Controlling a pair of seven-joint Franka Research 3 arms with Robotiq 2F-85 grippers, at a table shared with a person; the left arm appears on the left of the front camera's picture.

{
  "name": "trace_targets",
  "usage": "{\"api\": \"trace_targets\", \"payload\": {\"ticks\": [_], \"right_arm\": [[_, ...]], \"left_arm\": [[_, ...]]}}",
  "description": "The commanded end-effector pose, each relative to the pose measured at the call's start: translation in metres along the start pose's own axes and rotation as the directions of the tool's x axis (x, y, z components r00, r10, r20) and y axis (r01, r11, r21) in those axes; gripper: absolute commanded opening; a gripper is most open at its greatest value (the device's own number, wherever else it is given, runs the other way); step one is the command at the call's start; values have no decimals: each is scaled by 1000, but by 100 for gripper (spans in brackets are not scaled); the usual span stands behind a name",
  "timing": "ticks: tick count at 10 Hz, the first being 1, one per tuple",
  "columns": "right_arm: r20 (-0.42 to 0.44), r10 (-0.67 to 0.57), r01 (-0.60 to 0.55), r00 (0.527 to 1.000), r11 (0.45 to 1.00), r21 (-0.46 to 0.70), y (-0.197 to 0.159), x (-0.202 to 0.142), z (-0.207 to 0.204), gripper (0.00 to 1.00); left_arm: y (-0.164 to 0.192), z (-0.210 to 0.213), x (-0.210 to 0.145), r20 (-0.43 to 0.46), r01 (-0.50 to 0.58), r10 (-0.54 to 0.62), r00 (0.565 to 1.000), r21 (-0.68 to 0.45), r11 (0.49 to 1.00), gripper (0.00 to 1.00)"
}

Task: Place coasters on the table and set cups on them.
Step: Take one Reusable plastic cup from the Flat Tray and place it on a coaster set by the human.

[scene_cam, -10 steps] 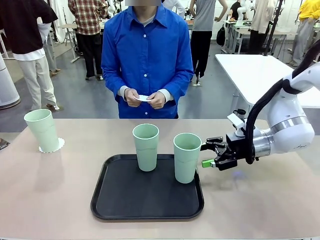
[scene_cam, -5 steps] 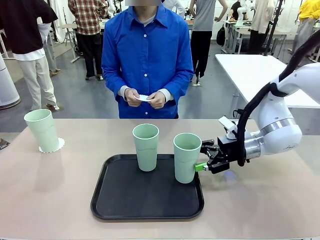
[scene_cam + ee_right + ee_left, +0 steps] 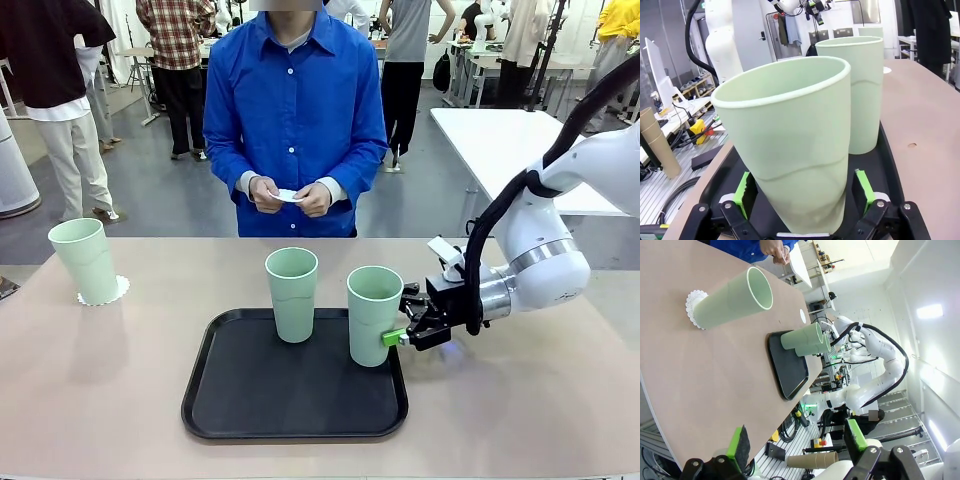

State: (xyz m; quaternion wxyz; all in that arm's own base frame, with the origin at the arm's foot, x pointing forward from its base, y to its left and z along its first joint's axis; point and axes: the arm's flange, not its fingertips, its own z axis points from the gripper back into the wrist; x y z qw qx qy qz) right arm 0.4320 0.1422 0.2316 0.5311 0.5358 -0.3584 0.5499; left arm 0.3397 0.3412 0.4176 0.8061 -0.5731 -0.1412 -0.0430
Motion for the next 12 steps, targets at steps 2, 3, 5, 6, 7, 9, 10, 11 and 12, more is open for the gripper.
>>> {"api": "trace_targets", "payload": {"ticks": [2, 3, 5, 6, 7, 9, 10, 11, 12], "right_arm": [[7, -5, 5, 1000, 999, 44, -4, -4, -10, 100], [3, -10, 10, 1000, 999, 53, -6, -6, -13, 100], [5, 4, -4, 1000, 998, 63, -7, -7, -16, 100], [5, 18, -19, 1000, 999, 45, -7, -8, -15, 100], [5, 25, -25, 1000, 999, 45, -8, -10, -15, 88], [1, 47, -47, 999, 998, 38, -8, -11, -13, 30], [-8, 47, -47, 999, 999, 27, -8, -12, -12, 1], [-11, 46, -45, 999, 999, 19, -8, -12, -11, 0], [-8, 25, -25, 1000, 1000, -6, -6, -9, -11, 0]], "left_arm": [[-2, 2, -3, -4, 5, -5, 1000, -7, 1000, 100], [-2, 2, -3, -4, 5, -5, 1000, -7, 1000, 100], [-2, 2, -3, -4, 5, -5, 1000, -7, 1000, 100], [-2, 2, -3, -4, 5, -5, 1000, -7, 1000, 100], [-2, 2, -3, -4, 5, -5, 1000, -7, 1000, 100], [-2, 2, -3, -4, 5, -5, 1000, -7, 1000, 100], [-2, 2, -3, -4, 5, -5, 1000, -7, 1000, 100], [-2, 2, -3, -4, 5, -5, 1000, -7, 1000, 100], [-2, 2, -3, -4, 5, -5, 1000, -7, 1000, 100]]}}
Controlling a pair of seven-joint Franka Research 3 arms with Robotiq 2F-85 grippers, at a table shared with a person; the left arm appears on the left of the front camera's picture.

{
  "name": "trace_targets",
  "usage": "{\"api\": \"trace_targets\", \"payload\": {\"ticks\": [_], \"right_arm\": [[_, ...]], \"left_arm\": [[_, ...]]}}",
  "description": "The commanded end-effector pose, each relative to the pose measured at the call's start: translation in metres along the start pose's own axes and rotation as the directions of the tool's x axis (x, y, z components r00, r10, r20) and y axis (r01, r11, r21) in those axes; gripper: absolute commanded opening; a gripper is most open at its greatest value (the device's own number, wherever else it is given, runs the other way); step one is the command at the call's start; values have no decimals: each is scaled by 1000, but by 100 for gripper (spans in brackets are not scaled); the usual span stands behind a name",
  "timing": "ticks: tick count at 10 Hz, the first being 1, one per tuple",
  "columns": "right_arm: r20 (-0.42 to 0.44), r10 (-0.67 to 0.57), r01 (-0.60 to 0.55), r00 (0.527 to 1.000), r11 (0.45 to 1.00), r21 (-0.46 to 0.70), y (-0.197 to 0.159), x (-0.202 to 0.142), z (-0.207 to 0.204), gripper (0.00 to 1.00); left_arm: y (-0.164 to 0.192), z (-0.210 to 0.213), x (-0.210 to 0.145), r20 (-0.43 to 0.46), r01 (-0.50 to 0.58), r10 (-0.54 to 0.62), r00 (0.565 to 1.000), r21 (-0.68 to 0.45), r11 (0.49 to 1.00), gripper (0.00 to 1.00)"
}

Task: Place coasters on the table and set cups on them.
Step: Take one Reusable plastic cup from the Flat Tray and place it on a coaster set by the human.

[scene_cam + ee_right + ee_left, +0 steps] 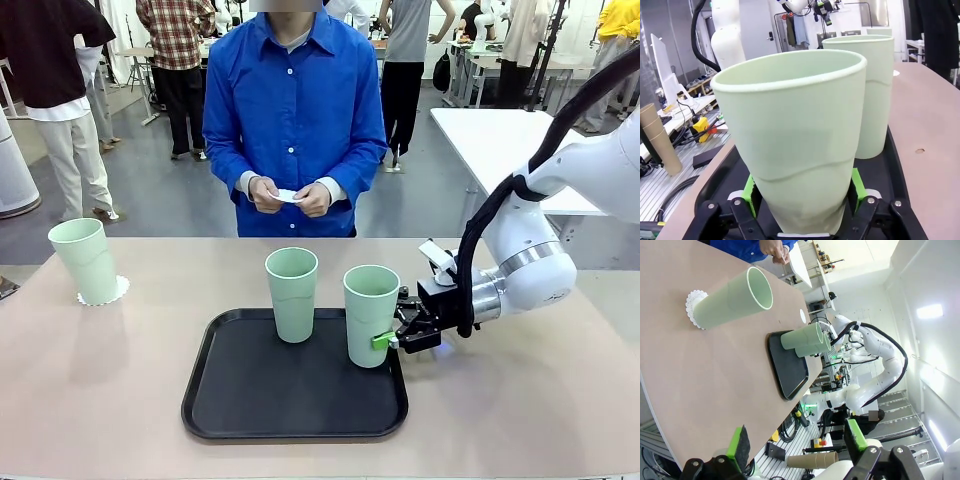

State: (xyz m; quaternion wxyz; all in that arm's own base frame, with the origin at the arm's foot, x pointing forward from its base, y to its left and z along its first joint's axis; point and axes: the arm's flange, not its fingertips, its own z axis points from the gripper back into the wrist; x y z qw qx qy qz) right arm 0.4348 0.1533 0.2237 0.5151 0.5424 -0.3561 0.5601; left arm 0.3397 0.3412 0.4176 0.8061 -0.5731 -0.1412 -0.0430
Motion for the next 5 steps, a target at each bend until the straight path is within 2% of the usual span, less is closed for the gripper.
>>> {"api": "trace_targets", "payload": {"ticks": [1, 2, 5], "right_arm": [[-11, -70, 69, 997, 996, -61, 7, 10, 1, 0], [-15, -86, 84, 996, 990, -111, 20, 45, 3, 0], [-51, -135, 129, 989, 985, -117, 46, 141, 6, 0]], "left_arm": [[-2, 2, -3, -4, 5, -5, 1000, -7, 1000, 100], [-2, 2, -3, -4, 5, -5, 1000, -7, 1000, 100], [-2, 2, -3, -4, 5, -5, 1000, -7, 1000, 100]]}}
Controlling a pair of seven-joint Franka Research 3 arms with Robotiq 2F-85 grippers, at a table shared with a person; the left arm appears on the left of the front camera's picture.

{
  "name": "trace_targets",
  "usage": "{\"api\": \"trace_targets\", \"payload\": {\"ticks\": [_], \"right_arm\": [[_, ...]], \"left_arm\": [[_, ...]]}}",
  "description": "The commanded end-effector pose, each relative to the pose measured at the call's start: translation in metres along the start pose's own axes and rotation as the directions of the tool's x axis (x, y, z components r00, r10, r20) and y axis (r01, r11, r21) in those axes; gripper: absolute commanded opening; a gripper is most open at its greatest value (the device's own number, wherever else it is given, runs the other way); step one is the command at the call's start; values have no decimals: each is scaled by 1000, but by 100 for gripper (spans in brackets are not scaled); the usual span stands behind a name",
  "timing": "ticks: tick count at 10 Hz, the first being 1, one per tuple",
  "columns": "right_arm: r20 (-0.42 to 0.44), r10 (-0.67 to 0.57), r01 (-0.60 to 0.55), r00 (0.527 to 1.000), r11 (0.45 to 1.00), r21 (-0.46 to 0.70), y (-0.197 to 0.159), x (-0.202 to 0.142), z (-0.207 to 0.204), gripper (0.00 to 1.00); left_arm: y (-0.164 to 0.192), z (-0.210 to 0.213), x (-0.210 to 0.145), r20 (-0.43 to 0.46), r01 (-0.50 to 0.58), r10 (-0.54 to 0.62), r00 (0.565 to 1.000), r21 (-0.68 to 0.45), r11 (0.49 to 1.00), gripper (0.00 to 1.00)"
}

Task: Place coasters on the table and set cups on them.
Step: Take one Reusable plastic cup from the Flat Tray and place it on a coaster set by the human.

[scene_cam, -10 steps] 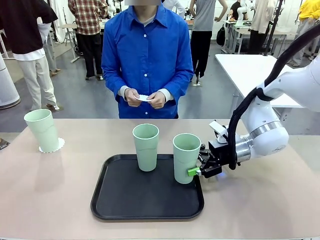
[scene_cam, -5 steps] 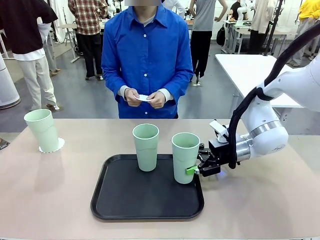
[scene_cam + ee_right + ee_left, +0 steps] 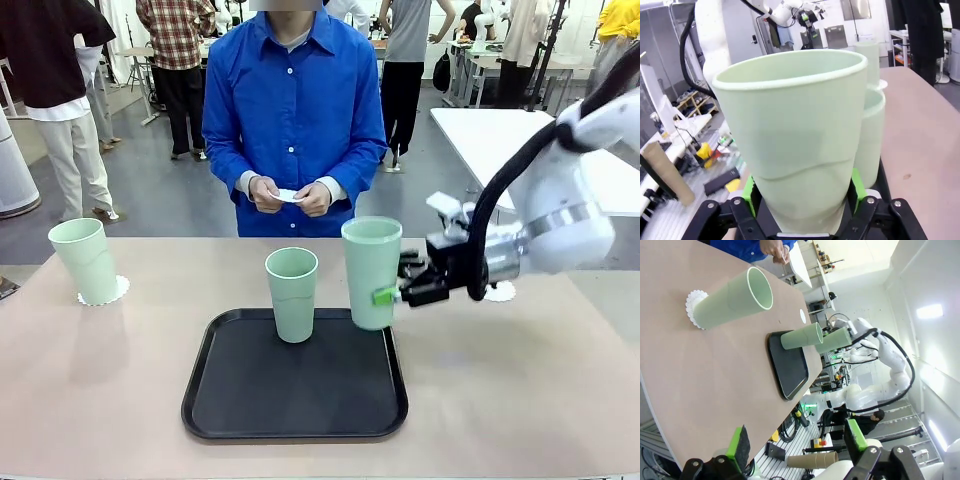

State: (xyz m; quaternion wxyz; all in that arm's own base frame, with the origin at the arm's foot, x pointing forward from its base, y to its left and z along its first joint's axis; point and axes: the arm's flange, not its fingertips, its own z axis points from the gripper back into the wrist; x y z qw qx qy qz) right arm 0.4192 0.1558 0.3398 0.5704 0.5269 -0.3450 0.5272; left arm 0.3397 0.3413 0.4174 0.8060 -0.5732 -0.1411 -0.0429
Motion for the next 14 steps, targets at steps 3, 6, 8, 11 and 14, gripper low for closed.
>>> {"api": "trace_targets", "payload": {"ticks": [3, 6, 8, 11, 14], "right_arm": [[-32, 36, -38, 999, 997, -67, 36, 97, -3, 0], [-11, 109, -110, 994, 990, -84, 55, 131, -2, 0], [-41, 91, -93, 995, 995, -45, 49, 121, 1, 0], [-145, 55, -67, 988, 995, -75, 31, 101, 22, 83], [-49, -2, -18, 999, 910, -415, -19, 97, 152, 83]], "left_arm": [[-2, 2, -2, -4, 6, -6, 1000, -7, 1000, 100], [-2, 2, -2, -4, 6, -6, 1000, -7, 1000, 100], [-2, 2, -2, -4, 6, -6, 1000, -7, 1000, 100], [-2, 2, -2, -4, 6, -6, 1000, -7, 1000, 100], [-2, 2, -2, -4, 6, -6, 1000, -7, 1000, 100]]}}
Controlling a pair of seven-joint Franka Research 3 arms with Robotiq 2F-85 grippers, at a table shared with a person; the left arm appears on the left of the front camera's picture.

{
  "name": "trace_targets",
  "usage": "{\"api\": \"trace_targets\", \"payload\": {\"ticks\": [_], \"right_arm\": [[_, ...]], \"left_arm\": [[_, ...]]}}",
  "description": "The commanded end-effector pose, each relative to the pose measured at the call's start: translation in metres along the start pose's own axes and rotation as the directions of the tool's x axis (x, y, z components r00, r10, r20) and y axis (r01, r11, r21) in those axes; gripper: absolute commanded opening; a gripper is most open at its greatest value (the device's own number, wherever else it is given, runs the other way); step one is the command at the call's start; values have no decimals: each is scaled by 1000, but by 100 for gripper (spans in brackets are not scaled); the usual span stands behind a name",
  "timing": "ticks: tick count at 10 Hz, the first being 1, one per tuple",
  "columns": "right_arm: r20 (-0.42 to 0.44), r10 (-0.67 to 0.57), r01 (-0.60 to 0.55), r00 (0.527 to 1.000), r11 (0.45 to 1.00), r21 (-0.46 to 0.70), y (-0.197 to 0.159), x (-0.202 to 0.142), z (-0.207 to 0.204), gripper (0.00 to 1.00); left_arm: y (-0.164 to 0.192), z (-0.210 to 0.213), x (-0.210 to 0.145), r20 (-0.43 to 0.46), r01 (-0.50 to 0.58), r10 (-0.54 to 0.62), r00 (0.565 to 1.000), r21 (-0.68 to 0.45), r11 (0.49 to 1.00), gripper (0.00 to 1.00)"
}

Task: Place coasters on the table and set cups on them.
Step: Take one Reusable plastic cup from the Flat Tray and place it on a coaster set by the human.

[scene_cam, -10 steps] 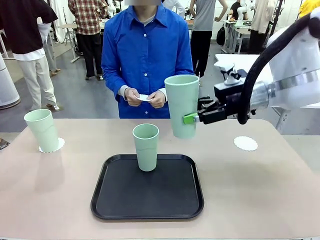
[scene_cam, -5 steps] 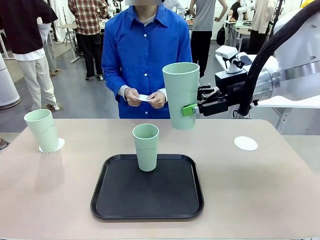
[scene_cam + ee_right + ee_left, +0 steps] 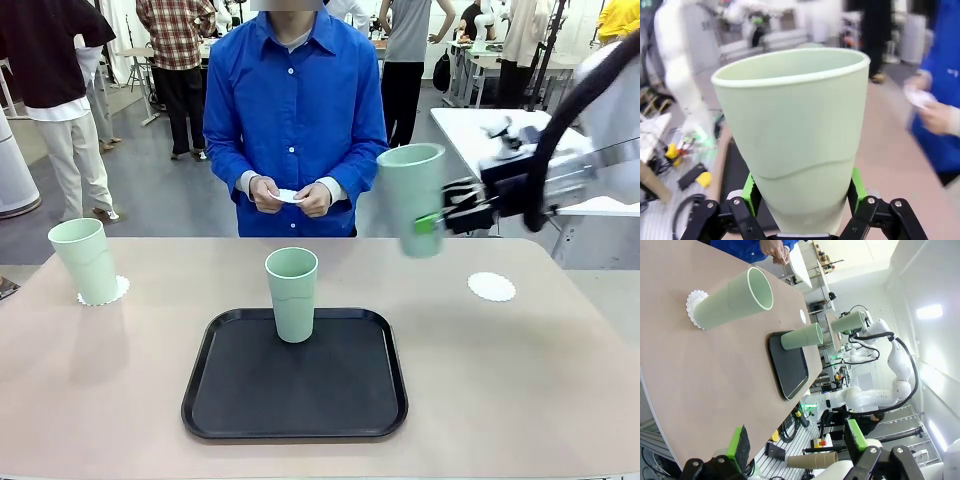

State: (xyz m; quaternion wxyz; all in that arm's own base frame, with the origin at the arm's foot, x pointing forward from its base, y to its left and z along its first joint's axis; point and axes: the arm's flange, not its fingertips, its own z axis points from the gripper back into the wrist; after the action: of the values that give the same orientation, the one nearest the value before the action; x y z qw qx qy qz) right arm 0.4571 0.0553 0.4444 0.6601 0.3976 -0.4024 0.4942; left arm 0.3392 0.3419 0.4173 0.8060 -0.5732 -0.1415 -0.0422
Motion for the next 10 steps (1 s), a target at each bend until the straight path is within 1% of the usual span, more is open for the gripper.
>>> {"api": "trace_targets", "payload": {"ticks": [1, 2, 3, 5, 7, 8, 9, 10], "right_arm": [[113, -43, 62, 993, 984, -170, -41, 17, 62, 83], [175, -45, 84, 984, 970, -227, -48, 24, 100, 83], [230, -47, 107, 972, 960, -259, -53, 31, 133, 83], [280, -61, 144, 958, 948, -286, -63, 31, 172, 83], [302, -80, 173, 950, 940, -294, -69, 30, 182, 83], [308, -124, 228, 943, 916, -329, -67, 32, 175, 83], [270, -54, 142, 961, 938, -317, -62, 29, 187, 83], [270, -54, 142, 961, 938, -317, -62, 29, 187, 83]], "left_arm": [[-2, 1, -2, -6, 6, -6, 1000, -7, 1000, 100], [-2, 1, -2, -6, 6, -6, 1000, -7, 1000, 100], [-2, 1, -2, -6, 6, -6, 1000, -7, 1000, 100], [-2, 1, -2, -6, 6, -6, 1000, -7, 1000, 100], [-2, 1, -2, -6, 6, -6, 1000, -7, 1000, 100], [-2, 1, -2, -6, 6, -6, 1000, -7, 1000, 100], [-2, 1, -2, -6, 6, -6, 1000, -7, 1000, 100], [-2, 1, -2, -6, 6, -6, 1000, -7, 1000, 100]]}}
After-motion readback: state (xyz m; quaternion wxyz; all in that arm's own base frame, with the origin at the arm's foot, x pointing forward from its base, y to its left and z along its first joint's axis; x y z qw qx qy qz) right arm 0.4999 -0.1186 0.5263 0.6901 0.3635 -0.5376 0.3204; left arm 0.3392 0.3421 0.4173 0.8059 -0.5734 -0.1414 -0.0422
